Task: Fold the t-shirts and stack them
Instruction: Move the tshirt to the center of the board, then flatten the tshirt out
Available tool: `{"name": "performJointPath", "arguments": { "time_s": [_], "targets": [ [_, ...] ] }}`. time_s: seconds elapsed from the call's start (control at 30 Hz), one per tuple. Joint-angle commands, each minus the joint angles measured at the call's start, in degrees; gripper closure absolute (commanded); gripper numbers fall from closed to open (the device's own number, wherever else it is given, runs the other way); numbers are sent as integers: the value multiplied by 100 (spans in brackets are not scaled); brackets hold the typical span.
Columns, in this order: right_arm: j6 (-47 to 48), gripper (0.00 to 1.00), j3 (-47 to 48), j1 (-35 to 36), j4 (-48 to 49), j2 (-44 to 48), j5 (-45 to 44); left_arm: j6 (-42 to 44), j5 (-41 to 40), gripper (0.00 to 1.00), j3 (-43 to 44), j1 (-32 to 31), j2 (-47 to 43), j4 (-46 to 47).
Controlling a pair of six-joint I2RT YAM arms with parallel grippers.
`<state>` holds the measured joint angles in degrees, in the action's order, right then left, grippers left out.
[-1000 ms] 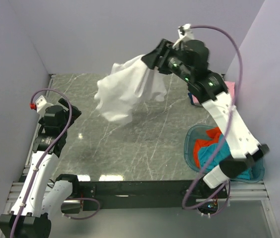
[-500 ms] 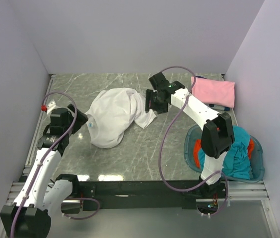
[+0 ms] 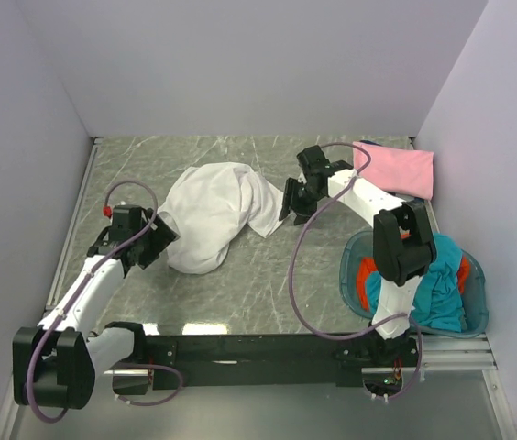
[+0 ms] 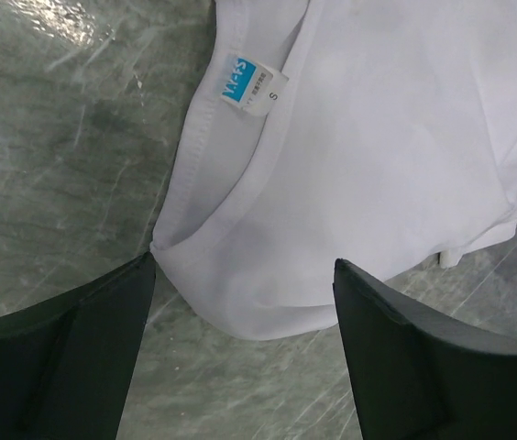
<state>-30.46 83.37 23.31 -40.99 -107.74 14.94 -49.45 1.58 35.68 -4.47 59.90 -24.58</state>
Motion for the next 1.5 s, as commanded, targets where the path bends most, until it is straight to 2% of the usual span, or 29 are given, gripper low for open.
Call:
{"name": "performJointPath", "arguments": {
  "time_s": [0.0, 0.23, 0.53, 0.73, 1.03, 1.3, 1.4, 1.43, 1.47],
  "targets": [
    [22, 43, 3, -134, 408, -159, 317, -65, 290, 16, -26, -1, 127, 225],
    [145, 44, 197, -204, 487, -545, 264, -3, 606, 19, -123, 8, 865, 357],
    [233, 43, 293, -380, 575, -809, 369, -117, 685, 20, -193, 8, 1093, 471],
    [260, 43, 618, -389, 549, -1020, 413, -144, 861, 24, -263, 8, 1428, 664],
    [321, 44, 820, -398, 540, -1310, 326, -126, 887, 39, -246, 8, 1762, 876],
    [339, 51, 1198, -398, 610, -1609, 343, -30, 861, 64, -105, 8, 1947, 876],
    [356, 62, 1436, -406, 549, -1759, 404, 23, 861, 74, -18, 8, 1973, 867],
    [382, 71, 1514, -398, 557, -1776, 483, 32, 818, 78, 26, 8, 1973, 867],
    [400, 77, 1541, -406, 566, -1785, 545, 58, 808, 90, 44, 8, 1964, 867]
  ]
}}
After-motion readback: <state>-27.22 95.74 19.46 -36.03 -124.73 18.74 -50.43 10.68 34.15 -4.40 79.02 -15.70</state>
